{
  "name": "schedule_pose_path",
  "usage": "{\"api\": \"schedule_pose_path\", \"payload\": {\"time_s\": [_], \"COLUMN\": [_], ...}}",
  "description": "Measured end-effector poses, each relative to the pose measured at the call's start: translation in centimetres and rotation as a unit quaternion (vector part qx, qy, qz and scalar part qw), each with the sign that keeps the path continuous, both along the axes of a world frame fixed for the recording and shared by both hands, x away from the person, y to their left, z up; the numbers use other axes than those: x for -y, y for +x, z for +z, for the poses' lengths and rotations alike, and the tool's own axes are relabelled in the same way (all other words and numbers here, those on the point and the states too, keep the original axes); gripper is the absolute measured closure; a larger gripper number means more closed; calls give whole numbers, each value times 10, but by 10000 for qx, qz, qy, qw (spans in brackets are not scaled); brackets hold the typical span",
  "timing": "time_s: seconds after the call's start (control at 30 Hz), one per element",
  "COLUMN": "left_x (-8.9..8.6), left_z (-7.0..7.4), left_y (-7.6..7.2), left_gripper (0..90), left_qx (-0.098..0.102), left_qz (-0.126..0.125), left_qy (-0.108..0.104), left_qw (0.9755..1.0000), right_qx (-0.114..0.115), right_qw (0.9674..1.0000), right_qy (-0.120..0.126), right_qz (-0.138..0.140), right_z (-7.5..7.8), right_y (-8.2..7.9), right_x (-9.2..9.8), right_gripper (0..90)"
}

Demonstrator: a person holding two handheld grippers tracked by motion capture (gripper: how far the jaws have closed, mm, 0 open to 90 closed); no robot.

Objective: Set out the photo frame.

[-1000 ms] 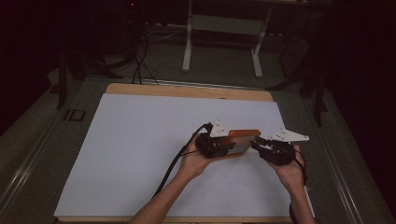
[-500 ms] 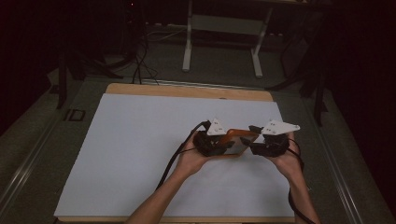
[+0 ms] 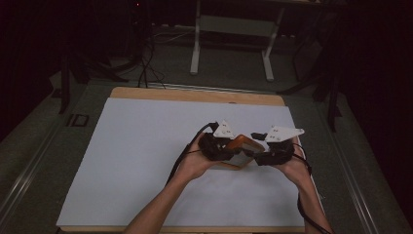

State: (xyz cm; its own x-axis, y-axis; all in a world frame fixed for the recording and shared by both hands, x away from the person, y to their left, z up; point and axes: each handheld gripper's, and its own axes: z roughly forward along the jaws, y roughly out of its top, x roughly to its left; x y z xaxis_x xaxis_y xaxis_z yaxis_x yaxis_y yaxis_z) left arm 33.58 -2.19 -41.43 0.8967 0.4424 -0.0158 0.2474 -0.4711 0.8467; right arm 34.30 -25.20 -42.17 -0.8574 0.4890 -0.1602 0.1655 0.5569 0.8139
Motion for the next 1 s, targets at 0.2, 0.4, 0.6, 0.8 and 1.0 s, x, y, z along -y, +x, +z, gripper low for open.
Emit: {"api": "schedule_pose_path", "payload": {"time_s": [0.2,0.4,0.6,0.8,1.0], "left_x": [-19,-40,-55,-68,-70], "left_z": [12,21,26,25,17], "left_y": [-5,-10,-17,-21,-20], "left_gripper": [692,691,690,689,688], "left_qx": [27,8,26,9,-20], "left_qz": [-164,-287,-381,-535,-640], "left_qy": [-29,200,503,688,645], "left_qw": [9999,9994,9980,9962,9959], "right_qx": [-132,-284,-318,-429,-409], "right_qw": [9994,9976,9958,9936,9920], "right_qy": [46,119,42,181,282], "right_qz": [307,625,854,1026,1160], "right_z": [-5,-7,-11,-16,-15], "right_y": [0,-4,-9,-13,-16], "right_x": [-18,-35,-54,-68,-76], "right_gripper": [340,436,480,507,511]}}
